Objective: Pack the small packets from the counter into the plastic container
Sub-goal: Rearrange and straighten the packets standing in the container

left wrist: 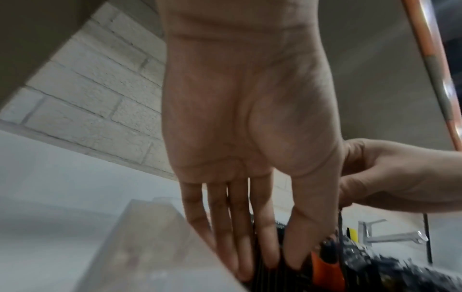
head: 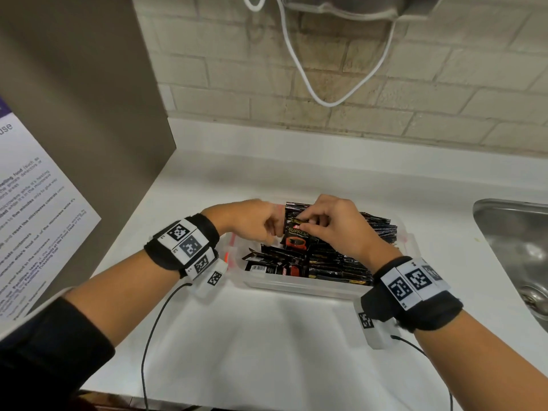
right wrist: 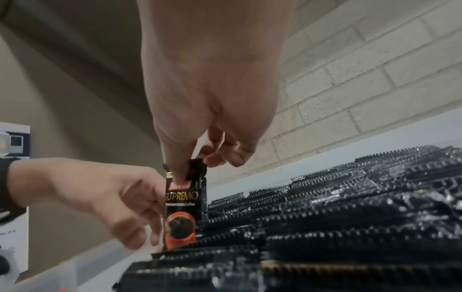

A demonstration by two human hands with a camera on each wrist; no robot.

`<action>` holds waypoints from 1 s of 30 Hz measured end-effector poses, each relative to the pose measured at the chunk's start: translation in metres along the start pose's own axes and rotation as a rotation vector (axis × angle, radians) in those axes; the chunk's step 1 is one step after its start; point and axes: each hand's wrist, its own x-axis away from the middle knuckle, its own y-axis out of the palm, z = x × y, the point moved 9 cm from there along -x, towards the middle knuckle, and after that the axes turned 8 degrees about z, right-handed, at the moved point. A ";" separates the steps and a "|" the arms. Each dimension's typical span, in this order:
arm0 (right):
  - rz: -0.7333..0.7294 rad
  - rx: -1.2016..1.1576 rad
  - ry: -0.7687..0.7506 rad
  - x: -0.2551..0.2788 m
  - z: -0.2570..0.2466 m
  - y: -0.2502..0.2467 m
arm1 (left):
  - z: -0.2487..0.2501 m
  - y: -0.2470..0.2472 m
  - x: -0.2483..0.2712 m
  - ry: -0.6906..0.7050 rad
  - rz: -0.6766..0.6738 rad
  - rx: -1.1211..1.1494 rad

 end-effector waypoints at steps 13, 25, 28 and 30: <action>-0.178 0.202 -0.058 0.007 0.001 0.026 | -0.007 0.017 -0.001 -0.001 -0.014 -0.100; -0.228 0.253 -0.034 0.004 0.003 0.031 | 0.010 -0.026 0.016 0.095 0.159 0.107; -0.207 0.266 -0.034 0.005 0.003 0.029 | 0.011 -0.028 0.017 0.132 0.174 0.115; -0.186 0.249 -0.025 0.004 0.003 0.026 | 0.006 -0.029 0.017 0.105 0.177 0.221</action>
